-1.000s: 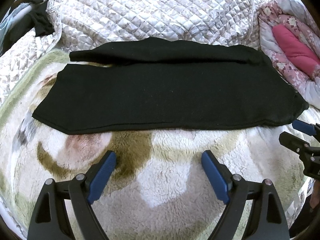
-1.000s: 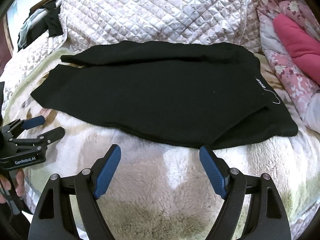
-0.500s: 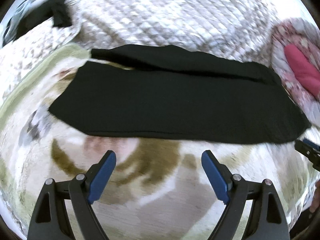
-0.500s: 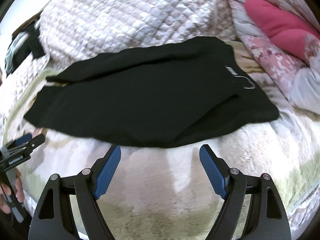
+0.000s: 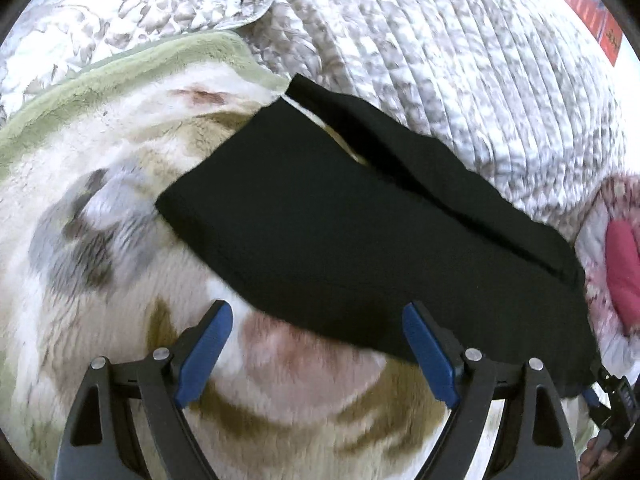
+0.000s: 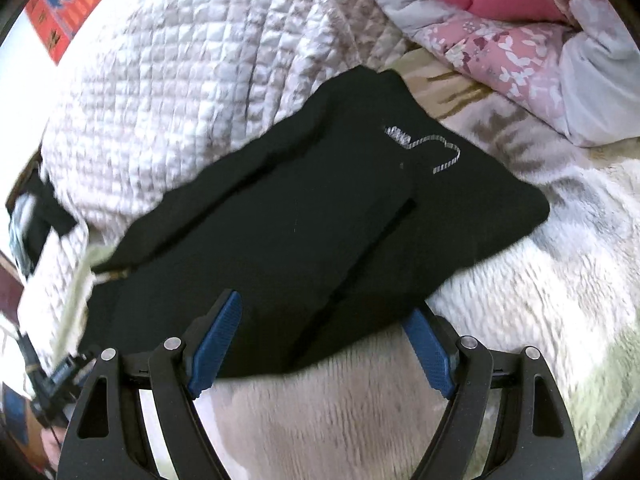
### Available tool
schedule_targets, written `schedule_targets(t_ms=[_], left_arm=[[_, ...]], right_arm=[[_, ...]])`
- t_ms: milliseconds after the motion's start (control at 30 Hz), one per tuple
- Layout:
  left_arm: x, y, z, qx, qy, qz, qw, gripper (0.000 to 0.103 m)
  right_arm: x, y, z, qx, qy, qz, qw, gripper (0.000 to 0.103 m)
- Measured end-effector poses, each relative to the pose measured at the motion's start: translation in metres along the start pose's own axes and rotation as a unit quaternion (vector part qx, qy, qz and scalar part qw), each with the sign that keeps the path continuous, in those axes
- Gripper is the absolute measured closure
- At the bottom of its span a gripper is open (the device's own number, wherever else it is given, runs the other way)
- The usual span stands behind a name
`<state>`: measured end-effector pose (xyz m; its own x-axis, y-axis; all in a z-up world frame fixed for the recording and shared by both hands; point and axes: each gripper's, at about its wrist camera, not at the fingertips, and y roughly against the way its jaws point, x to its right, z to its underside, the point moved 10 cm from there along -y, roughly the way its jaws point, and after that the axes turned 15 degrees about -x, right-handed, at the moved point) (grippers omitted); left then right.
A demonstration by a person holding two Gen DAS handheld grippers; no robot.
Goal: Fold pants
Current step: 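Move both grippers to the black pants' edge and close on it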
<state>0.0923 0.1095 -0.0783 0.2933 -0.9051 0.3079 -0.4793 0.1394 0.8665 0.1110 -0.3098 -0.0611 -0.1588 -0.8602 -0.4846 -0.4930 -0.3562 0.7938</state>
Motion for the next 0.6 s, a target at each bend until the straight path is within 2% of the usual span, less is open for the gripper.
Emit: schedule_targets(t_ms=[100,167,233,267,300,333,367,400,433,467,600], left_arm=[[0.0,-0.004,-0.011,0.007,0.008,0.007,0.9999,0.015],[0.0,-0.006,-0.019,0.012,0.01,0.006,0.9999,0.017],[-0.003,-0.008,-0.025,0.017,0.017,-0.001,0.9997,0.027],[-0.005,-0.009,-0.027,0.019,0.022,-0.006,0.9996,0.036],[-0.007,-0.009,-0.029,0.02,0.027,-0.01,0.9994,0.049],[-0.009,-0.01,-0.03,0.019,0.031,-0.014,0.9993,0.057],[-0.013,-0.012,-0.031,0.014,0.037,-0.016,0.9991,0.074],[-0.017,-0.015,-0.031,0.008,0.046,-0.016,0.9988,0.088],[-0.021,-0.017,-0.032,0.004,0.055,-0.017,0.9983,0.095],[-0.024,-0.017,-0.033,0.004,0.063,-0.017,0.9979,0.099],[-0.02,0.009,-0.036,0.034,0.045,-0.018,0.9983,0.099]], right_arm=[[0.004,0.002,-0.013,0.018,-0.013,-0.004,1.0,0.027],[0.008,0.002,-0.021,0.025,-0.022,0.002,0.999,0.037],[0.013,0.001,-0.027,0.027,-0.031,0.005,0.999,0.048],[0.016,0.001,-0.03,0.028,-0.038,0.009,0.999,0.058],[0.019,0.0,-0.032,0.028,-0.043,0.012,0.999,0.07],[0.024,0.0,-0.034,0.027,-0.05,0.016,0.998,0.078],[0.028,-0.001,-0.035,0.026,-0.058,0.018,0.998,0.09],[0.033,-0.001,-0.036,0.023,-0.072,0.011,0.997,0.093],[0.035,-0.001,-0.036,0.021,-0.078,0.004,0.997,0.095],[0.035,-0.001,-0.037,0.018,-0.081,-0.002,0.997,0.097],[0.024,0.017,-0.04,0.024,-0.072,-0.027,0.997,0.098]])
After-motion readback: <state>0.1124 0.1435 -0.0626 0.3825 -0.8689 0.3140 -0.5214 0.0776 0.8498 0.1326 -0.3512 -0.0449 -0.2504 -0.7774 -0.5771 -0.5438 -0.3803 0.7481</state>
